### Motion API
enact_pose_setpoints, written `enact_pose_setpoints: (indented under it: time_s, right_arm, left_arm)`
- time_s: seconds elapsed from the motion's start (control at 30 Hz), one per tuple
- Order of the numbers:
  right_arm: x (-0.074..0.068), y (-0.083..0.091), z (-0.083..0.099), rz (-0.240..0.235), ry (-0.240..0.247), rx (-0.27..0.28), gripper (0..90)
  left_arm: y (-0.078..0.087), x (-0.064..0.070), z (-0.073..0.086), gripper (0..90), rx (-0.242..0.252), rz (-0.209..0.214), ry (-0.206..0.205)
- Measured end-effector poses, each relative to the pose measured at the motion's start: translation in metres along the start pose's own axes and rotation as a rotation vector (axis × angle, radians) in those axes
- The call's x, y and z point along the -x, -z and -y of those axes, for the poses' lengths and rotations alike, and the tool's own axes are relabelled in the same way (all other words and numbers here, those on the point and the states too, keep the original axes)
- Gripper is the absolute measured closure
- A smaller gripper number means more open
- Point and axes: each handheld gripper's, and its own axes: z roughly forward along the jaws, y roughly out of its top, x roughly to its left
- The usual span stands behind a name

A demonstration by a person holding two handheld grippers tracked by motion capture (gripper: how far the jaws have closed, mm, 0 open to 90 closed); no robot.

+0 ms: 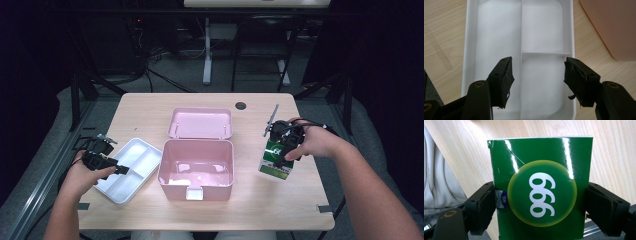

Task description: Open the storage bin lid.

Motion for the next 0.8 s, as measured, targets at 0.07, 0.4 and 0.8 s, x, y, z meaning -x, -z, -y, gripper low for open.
enact_pose_setpoints:
  time_s: [0.07,0.4,0.8]
  right_arm:
    - [-0.001,0.003,-0.003,0.004,0.017,-0.004,15.7]
    - [-0.012,0.017,-0.019,0.017,0.111,0.004,15.7]
    - [-0.021,0.03,-0.045,0.014,0.199,0.001,15.8]
  left_arm:
    - [0.0,0.0,0.0,39.8,0.0,0.001,-0.001]
    - [0.003,-0.001,0.0,40.0,0.011,0.009,0.001]
    - [0.004,-0.001,0.0,40.0,0.017,0.016,-0.004]
